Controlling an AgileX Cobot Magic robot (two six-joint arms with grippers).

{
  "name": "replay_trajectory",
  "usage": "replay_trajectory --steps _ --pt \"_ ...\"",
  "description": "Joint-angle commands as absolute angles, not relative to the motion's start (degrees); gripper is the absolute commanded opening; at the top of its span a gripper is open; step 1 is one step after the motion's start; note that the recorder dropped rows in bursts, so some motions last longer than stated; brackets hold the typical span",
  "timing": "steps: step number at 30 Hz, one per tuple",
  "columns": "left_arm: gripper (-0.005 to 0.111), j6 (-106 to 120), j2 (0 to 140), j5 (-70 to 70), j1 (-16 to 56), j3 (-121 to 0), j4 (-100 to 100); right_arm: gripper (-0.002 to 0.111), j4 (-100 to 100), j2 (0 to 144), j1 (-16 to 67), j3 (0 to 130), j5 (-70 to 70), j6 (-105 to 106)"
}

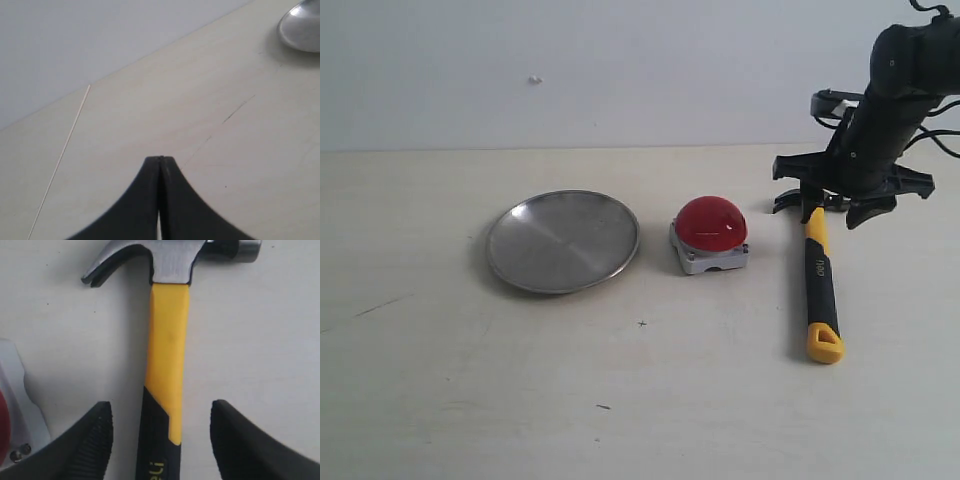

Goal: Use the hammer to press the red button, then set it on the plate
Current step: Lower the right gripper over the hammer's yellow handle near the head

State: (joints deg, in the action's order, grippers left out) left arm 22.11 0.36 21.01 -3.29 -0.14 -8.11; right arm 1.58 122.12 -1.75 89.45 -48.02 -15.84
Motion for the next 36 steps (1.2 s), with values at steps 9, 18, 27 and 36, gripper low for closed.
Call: replay_trajectory --steps 9,18,27,36 --pt "0.0 22.0 0.0 21.0 -3.4 0.0 -8.1 0.057 2.6 133.2 -2.6 103.8 -56.9 -13.5" --pt "0.0 22.0 0.0 21.0 -3.4 0.0 -8.1 0.055 2.2 136.2 -2.8 106.4 -57.4 -13.9" --pt "0.0 22.0 0.0 21.0 -3.4 0.0 -8.1 0.054 0.0 136.8 -3.7 106.4 -57.9 -15.2" --pt "0.0 22.0 0.0 21.0 -3.4 0.0 -8.1 0.049 1.6 139.1 -3.7 106.4 -58.1 -15.2"
